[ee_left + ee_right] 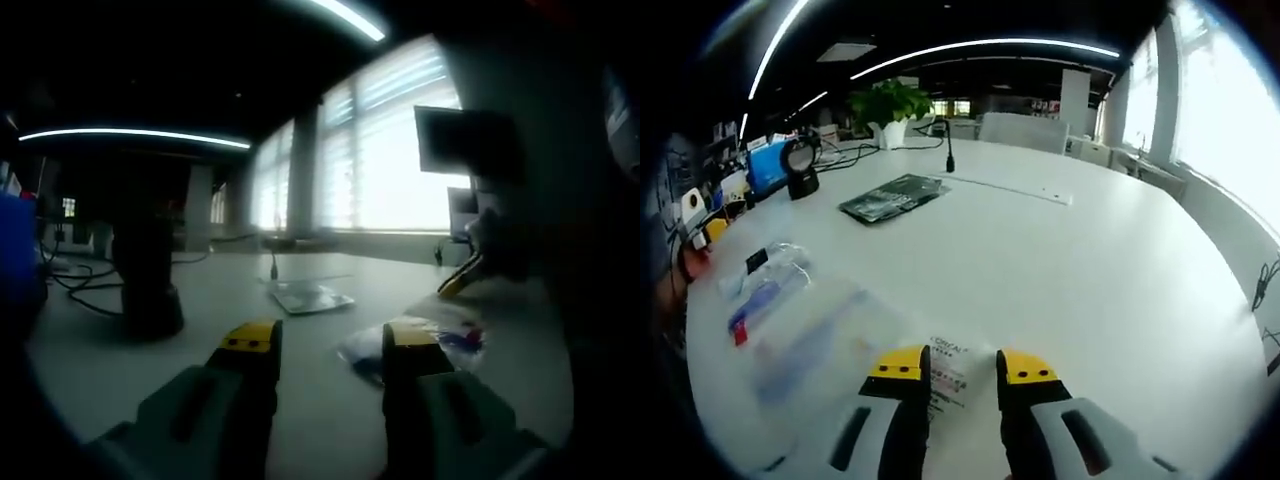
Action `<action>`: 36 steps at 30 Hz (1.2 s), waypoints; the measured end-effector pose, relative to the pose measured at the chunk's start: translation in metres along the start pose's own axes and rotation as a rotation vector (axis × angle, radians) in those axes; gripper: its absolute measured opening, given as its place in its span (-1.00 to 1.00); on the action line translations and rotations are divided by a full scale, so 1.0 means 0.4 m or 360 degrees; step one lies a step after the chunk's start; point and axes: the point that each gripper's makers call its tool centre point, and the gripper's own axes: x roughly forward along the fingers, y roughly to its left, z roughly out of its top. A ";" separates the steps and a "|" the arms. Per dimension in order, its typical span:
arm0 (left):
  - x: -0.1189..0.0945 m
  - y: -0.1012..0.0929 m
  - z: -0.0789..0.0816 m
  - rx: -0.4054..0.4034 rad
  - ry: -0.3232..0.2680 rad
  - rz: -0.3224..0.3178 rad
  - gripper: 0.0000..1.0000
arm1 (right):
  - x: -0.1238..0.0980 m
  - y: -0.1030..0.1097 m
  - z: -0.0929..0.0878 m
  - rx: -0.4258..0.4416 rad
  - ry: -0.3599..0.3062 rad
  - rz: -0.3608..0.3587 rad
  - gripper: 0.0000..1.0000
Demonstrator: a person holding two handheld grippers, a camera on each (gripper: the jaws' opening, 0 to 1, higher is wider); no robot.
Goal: Clip sheet goods on table flip sheet goods clip sheet goods scan sheet goods put sheet goods back to table
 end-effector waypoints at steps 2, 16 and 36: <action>0.000 0.000 0.000 0.0001 0.0001 -0.0001 -0.34 | 0.000 0.001 -0.001 0.0017 0.0001 0.0001 -0.57; 0.000 0.000 0.001 -0.0005 -0.0003 -0.0002 -0.34 | -0.002 -0.024 -0.003 0.0041 -0.0016 -0.0065 -0.33; 0.000 -0.001 0.002 0.0000 -0.0006 -0.0003 -0.34 | 0.003 0.007 -0.004 0.0080 0.0017 -0.0044 -0.78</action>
